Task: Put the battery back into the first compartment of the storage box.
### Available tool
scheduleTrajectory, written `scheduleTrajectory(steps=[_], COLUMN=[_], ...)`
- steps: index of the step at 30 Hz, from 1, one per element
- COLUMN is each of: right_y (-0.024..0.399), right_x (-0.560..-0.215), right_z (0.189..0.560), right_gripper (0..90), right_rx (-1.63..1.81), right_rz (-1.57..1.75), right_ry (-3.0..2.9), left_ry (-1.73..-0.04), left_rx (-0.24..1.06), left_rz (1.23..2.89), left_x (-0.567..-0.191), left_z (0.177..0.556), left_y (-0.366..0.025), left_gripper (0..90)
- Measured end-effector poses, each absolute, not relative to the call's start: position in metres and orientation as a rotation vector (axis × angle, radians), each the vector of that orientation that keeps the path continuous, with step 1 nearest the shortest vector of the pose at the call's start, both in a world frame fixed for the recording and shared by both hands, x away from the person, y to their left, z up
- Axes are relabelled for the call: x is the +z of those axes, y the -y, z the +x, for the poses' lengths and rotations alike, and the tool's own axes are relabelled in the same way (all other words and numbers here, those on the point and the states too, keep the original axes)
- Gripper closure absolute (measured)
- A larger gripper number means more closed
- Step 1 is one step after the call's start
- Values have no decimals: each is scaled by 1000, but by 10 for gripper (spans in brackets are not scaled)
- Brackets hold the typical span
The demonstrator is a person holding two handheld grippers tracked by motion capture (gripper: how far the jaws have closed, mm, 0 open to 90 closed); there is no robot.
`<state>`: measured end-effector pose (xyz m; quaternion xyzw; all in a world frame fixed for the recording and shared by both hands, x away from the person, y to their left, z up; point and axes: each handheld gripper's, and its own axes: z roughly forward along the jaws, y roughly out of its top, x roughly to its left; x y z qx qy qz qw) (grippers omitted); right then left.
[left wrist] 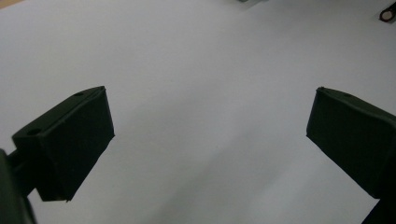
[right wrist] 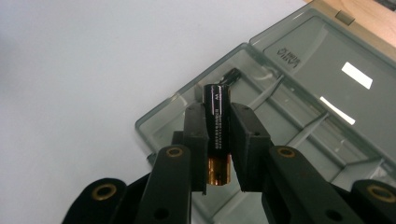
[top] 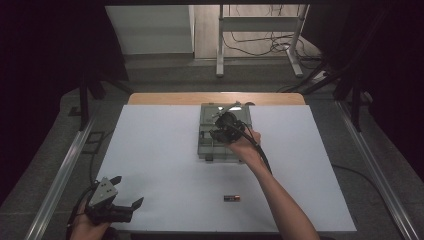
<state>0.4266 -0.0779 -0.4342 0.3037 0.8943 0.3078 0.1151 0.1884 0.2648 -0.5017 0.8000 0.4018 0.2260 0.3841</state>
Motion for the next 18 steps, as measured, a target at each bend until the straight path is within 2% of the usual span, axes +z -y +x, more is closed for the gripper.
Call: scheduleTrajectory(steps=[18], right_y=[51], right_x=[-450], right_z=[465], right_gripper=[767], right_rx=[848], right_rz=[981], right_ry=[-2582], left_ry=[-1017], left_rx=[580], left_rz=[2042], left_x=[-502], left_z=[188], left_y=[-264], left_gripper=[15])
